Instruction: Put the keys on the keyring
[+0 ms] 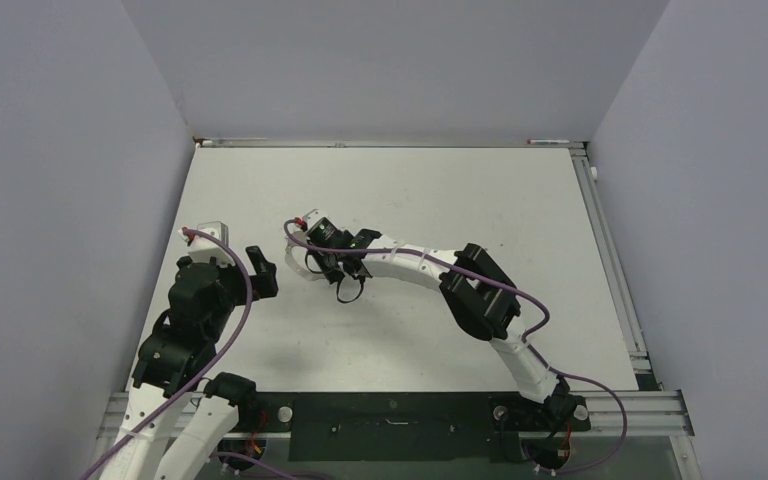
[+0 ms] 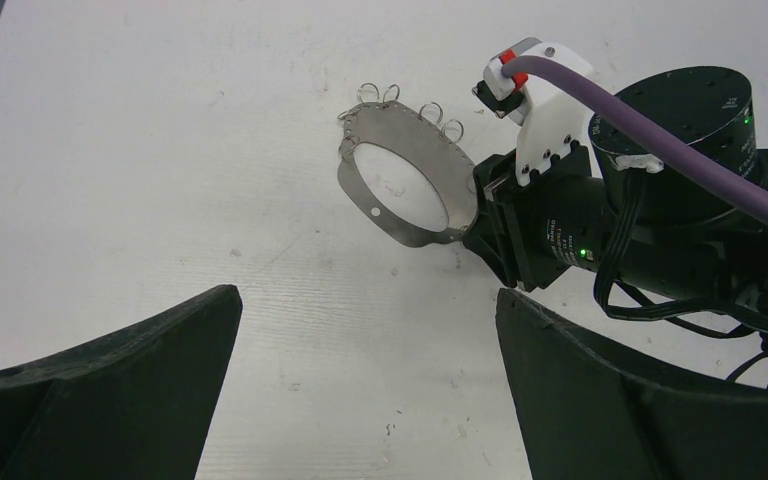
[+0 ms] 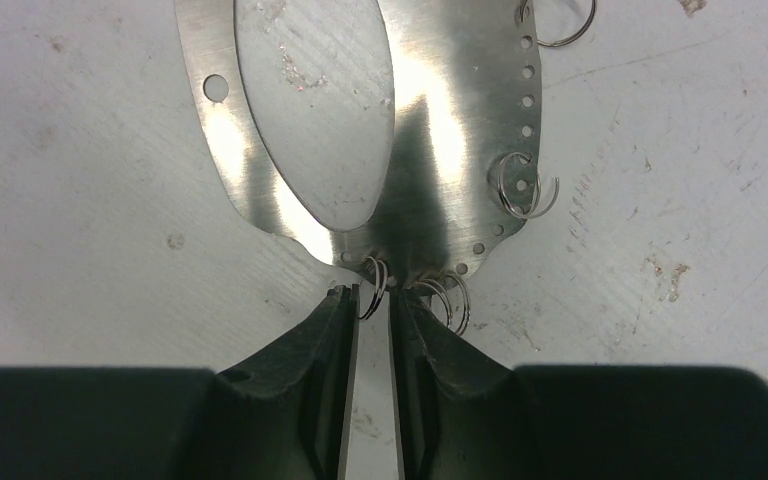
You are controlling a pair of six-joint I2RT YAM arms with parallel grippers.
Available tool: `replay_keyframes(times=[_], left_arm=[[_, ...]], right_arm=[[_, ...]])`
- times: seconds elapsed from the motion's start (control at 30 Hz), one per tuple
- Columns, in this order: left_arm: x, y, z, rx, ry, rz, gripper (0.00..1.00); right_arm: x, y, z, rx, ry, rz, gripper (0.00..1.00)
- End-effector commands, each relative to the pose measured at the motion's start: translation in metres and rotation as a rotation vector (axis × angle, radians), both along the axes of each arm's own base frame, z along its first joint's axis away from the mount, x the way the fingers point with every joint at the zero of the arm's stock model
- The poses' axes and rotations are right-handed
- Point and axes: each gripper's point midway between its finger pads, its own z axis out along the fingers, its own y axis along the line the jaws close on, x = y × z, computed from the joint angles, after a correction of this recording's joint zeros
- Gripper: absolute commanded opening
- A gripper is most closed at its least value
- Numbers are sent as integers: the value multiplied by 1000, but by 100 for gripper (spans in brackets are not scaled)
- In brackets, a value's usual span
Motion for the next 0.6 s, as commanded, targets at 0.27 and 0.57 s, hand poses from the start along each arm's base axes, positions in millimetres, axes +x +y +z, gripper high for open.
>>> replay_keyframes(times=[0.27,0.57], left_arm=[[6,-2,8,-6,-40,-8,98],[6,-1,7,-6,-38,-6,98]], right_arm=[[7,2,13,56,-11,-13,19],[8,-1,10,58,-8,-11,5]])
